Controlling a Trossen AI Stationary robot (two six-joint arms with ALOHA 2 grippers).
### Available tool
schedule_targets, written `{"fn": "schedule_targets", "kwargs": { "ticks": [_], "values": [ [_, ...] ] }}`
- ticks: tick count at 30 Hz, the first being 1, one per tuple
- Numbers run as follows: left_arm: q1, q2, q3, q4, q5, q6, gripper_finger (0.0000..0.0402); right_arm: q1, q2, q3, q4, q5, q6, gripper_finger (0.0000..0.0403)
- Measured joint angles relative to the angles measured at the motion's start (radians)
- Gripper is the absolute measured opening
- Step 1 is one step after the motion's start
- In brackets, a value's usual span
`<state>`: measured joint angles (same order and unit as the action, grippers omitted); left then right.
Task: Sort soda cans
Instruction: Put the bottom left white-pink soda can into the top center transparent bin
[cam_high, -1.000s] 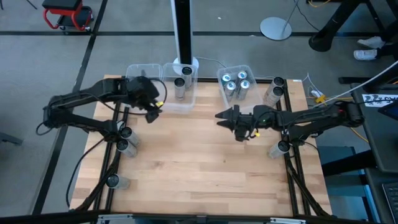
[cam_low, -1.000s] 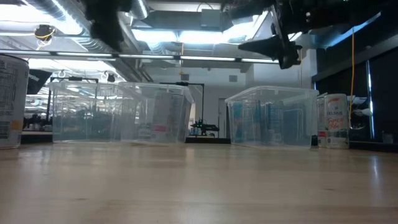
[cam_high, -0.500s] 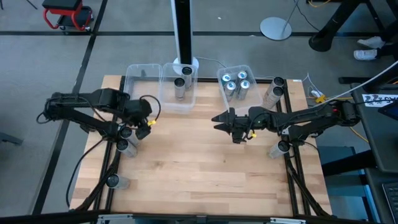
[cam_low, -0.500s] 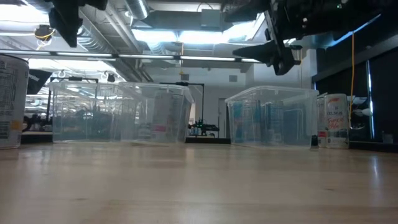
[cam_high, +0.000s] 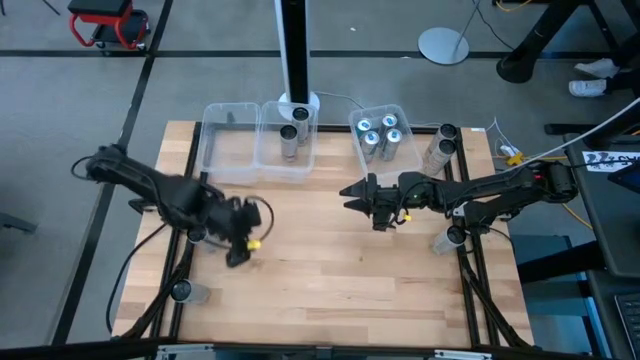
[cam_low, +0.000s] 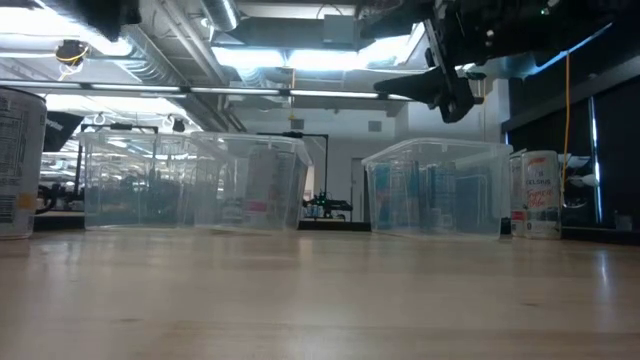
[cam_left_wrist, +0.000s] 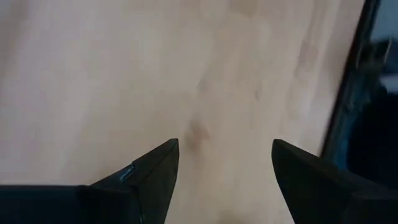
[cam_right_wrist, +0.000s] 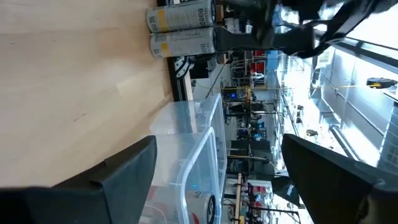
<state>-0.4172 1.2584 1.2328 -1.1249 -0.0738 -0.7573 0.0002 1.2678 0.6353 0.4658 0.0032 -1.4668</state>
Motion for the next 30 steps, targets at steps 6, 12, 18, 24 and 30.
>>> {"fn": "schedule_targets", "kwargs": {
  "ticks": [6, 12, 18, 24, 30],
  "values": [
    [-0.148, 0.138, 0.128, -0.188, 0.065, -0.22, 0.0247, 0.0, 0.0, 0.0, -0.013, 0.0, 0.007, 0.0342],
    [-0.303, 0.168, 0.214, -0.263, 0.064, -0.513, 0.0247, 0.0, 0.0, 0.0, -0.013, 0.0, 0.004, 0.0342],
    [-0.44, 0.164, 0.214, -0.26, -0.019, -0.689, 0.0247, 0.0, 0.0, 0.0, -0.011, 0.0, -0.007, 0.0342],
    [-0.486, 0.18, 0.213, -0.305, -0.033, -0.846, 0.0247, 0.0, 0.0, 0.0, -0.013, 0.0, -0.005, 0.0342],
    [-0.484, 0.193, 0.212, -0.354, -0.042, -0.968, 0.0247, 0.0, 0.0, 0.0, -0.053, -0.045, 0.02, 0.0342]
  ]
}}
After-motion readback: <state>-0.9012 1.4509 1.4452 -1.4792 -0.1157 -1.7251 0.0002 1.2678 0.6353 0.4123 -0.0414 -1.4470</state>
